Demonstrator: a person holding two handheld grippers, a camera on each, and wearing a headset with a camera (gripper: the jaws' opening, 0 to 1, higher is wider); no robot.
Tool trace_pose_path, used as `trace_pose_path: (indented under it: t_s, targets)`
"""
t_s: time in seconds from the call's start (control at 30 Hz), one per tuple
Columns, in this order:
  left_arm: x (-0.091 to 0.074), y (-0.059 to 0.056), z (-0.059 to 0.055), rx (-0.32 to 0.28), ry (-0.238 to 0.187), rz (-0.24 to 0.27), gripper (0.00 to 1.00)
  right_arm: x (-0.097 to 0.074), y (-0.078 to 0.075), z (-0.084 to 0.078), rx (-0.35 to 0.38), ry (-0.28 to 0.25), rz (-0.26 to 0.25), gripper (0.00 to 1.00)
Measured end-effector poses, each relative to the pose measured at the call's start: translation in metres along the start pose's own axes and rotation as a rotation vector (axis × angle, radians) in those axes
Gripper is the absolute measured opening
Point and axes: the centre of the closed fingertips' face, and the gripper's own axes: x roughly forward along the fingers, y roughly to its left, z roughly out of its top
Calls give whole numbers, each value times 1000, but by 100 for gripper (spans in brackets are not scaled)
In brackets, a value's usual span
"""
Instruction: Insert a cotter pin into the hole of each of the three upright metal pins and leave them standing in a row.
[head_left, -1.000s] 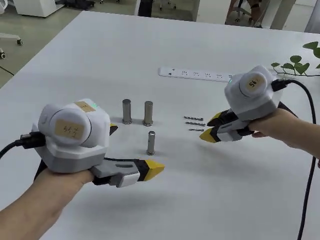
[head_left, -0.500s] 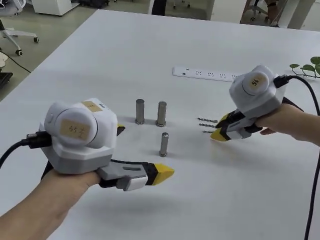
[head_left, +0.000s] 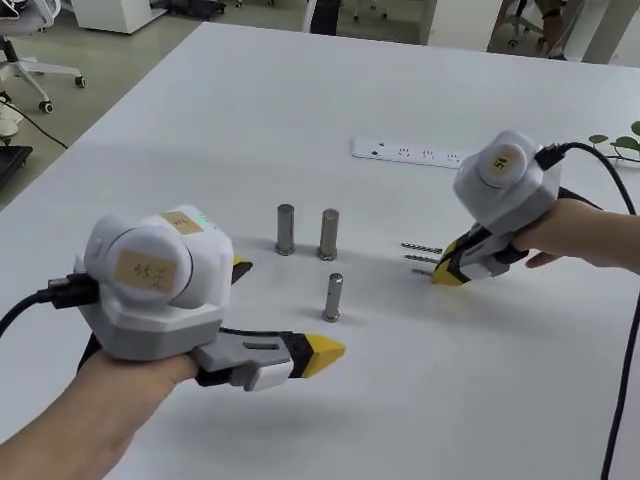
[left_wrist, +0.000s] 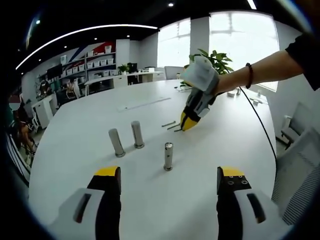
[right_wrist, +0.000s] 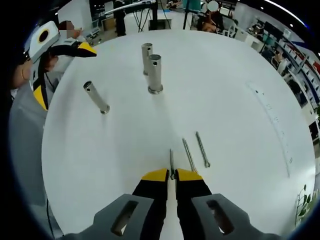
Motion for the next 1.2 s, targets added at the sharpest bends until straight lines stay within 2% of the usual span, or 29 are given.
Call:
trace_pose_path:
  t_s: [0.27,0.4,0.57,0.77,0.9,0.97,1.1,1.2]
  targets:
    - [0,-2,2,-7,-11,-3,75,0,1,0,-58,51,-19,0]
    - [0,-2,0,-4,-3,-5,74,0,0,-1,-42,60,-19,0]
    - [0,-2,2,-15,-10,-5,72,-4,4,7,-37,24,-15,0]
    - [-1,0,5,-27,-22,-10,68,-11,15,15,-87,-21,5,0]
    - [-1,0,6,-54,-25,-26,60,-17,24,24,-124,-59,14,0]
    - [-1,-1,9,-64,-36,-33,55,-18,28,30,-170,-85,12,0]
    - [0,-5,12,-73,-46,-57,49,-28,47,39,-227,-116,22,0]
    - [-1,-10,13,-74,-38,-82,39,-33,59,47,-265,-138,36,0]
